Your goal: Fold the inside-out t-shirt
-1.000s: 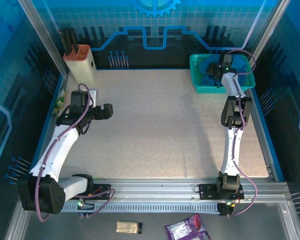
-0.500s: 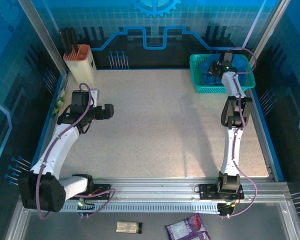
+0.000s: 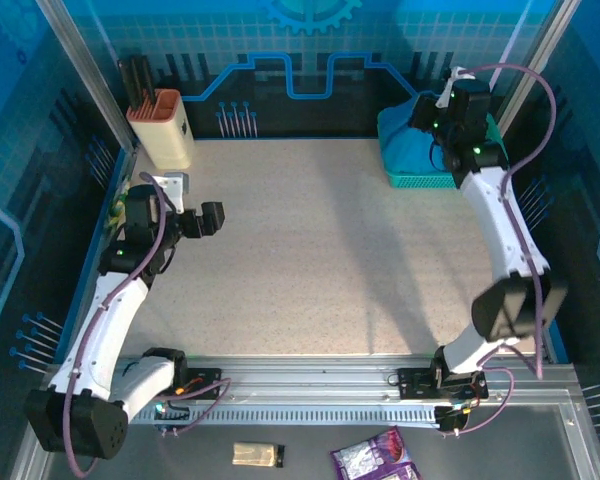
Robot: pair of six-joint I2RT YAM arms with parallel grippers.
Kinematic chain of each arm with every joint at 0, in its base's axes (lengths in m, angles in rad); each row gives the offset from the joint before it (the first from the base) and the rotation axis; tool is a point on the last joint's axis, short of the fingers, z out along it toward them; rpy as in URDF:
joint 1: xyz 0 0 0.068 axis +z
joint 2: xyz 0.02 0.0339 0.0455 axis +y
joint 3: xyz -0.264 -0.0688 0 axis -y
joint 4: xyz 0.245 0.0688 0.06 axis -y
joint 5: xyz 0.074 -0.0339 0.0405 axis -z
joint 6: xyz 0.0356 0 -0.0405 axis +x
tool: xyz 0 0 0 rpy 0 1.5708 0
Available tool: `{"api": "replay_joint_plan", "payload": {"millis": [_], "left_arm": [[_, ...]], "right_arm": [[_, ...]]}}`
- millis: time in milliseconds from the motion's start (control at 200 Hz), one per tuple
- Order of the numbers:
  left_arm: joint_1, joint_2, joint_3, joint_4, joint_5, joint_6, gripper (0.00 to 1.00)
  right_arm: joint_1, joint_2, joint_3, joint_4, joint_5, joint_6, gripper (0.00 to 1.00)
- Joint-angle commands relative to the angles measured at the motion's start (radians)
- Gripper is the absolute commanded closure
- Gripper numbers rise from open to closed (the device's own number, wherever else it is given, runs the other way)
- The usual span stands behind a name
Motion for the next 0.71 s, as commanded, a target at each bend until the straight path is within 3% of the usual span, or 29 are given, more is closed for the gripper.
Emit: {"api": "replay_joint_plan", "payload": {"millis": [0,185,405,575,700], "left_arm": [[0.005,-0.030,0.001,0.026,0.039,-0.044,0.01],[0.002,-0.078,0.013,0.053,0.082,-0.155,0.01],[-0.011,-0.090,0.027,0.085,0.156,-0.257,0.01],[-0.028,-0.074,0.031,0.080,0.167,-0.261,0.01],[-0.047,-0.051,0.025,0.081,0.173,-0.269,0.01]], "right_arm": [[0.096,-0.137,-0.037,0.012,0.048,-0.034,1.00],[0.296,-0.222,0.028,-0.087,0.040,-0.034,1.00],[0.514,-0.152,0.153,-0.130,-0.085,0.021,1.00],[0.560,-0.113,0.154,-0.078,-0.186,0.084,1.00],[0.535,-0.141,0.000,-0.052,-0.137,0.145,1.00]]}}
